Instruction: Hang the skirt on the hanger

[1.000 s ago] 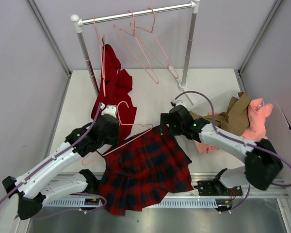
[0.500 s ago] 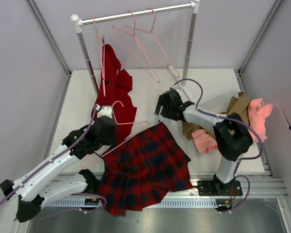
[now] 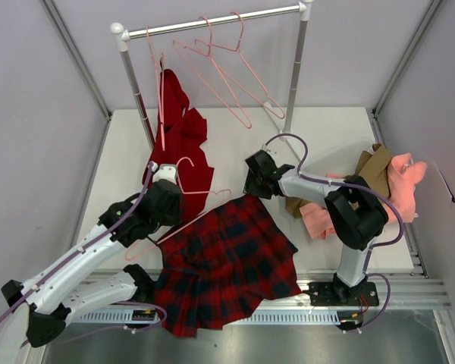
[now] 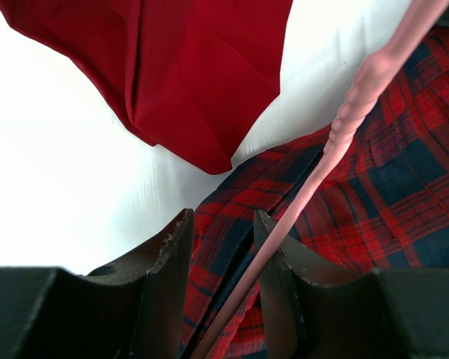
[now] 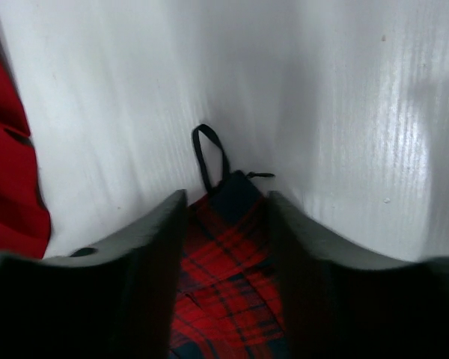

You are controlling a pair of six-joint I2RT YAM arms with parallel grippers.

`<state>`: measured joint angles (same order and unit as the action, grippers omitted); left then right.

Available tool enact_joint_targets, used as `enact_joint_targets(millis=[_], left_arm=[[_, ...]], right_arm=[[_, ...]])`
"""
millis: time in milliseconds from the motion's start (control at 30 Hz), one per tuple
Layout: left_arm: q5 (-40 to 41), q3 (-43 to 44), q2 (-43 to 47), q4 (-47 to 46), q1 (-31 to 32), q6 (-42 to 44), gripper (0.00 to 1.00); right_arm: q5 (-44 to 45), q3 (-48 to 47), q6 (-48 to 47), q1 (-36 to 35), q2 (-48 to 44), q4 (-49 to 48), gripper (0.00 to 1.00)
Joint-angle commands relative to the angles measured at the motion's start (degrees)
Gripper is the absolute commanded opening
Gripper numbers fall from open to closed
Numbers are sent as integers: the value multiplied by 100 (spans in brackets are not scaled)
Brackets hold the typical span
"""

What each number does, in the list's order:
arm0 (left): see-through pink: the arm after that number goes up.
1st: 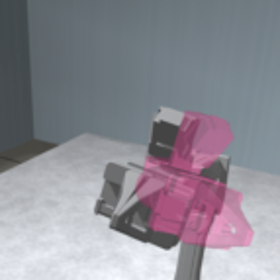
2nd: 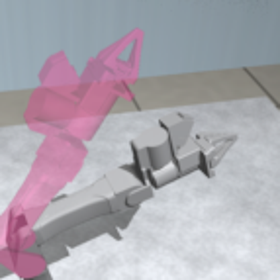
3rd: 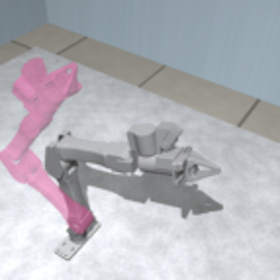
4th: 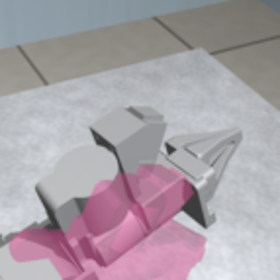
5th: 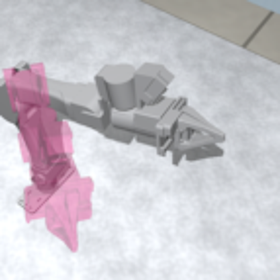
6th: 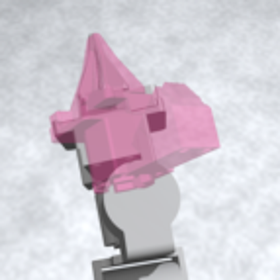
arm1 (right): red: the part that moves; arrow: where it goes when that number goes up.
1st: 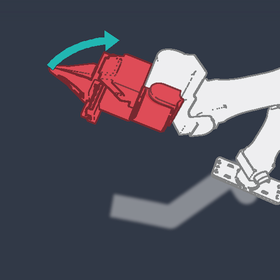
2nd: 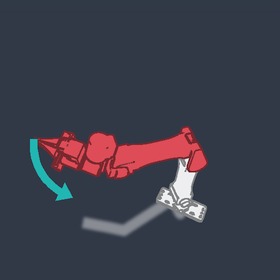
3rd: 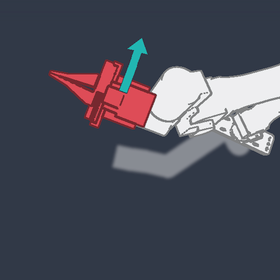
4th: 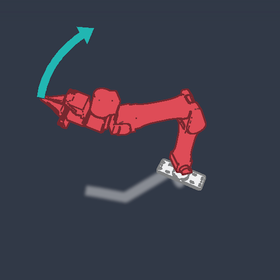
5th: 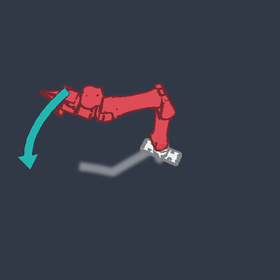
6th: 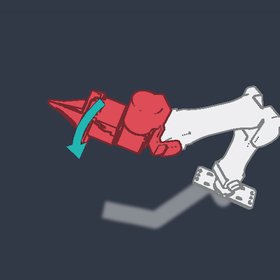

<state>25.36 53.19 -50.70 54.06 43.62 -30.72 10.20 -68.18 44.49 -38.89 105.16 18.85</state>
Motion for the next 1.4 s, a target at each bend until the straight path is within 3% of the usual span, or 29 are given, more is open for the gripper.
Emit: enact_joint_targets(millis=[0, 33, 133, 167, 400, 500, 633, 867, 1100, 1367], left_arm=[[21, 253, -10, -150, -64, 285, 0], [21, 279, -2, -150, -72, 312, 0], [-75, 341, 7, -255, -142, 487, 0], [-110, 367, -28, -282, -169, 566, 0], [-480, 1307, -274, -625, -635, 1278, 0], [-419, 1782, -370, -765, -740, 1612, 0], [-435, 2396, -388, -854, -784, 1964, 0], [-1490, 2170, -46, -810, -784, 2404, 0], [-2245, 1809, 332, -774, -784, 2457, 0], [-2088, 2028, -290, -792, -784, 1992, 0]], right_arm=[[140, 77, 130, -57, -101, 57, 48], [167, 86, 130, -57, -128, 66, 44], [263, 77, 34, 13, -364, 40, 3], [290, 42, -62, 40, -600, -30, 0], [-34, 33, -1266, 180, -2251, -1505, 0], [-298, 410, -1836, 198, -2693, -2340, 0], [-335, 1157, -1927, 207, -3430, -3009, 0], [218, 1940, -1260, 181, -3854, -2563, 0], [923, 1694, -766, 137, -3916, -2113, 0], [984, 1764, -1118, -311, -4012, -2685, 0]])
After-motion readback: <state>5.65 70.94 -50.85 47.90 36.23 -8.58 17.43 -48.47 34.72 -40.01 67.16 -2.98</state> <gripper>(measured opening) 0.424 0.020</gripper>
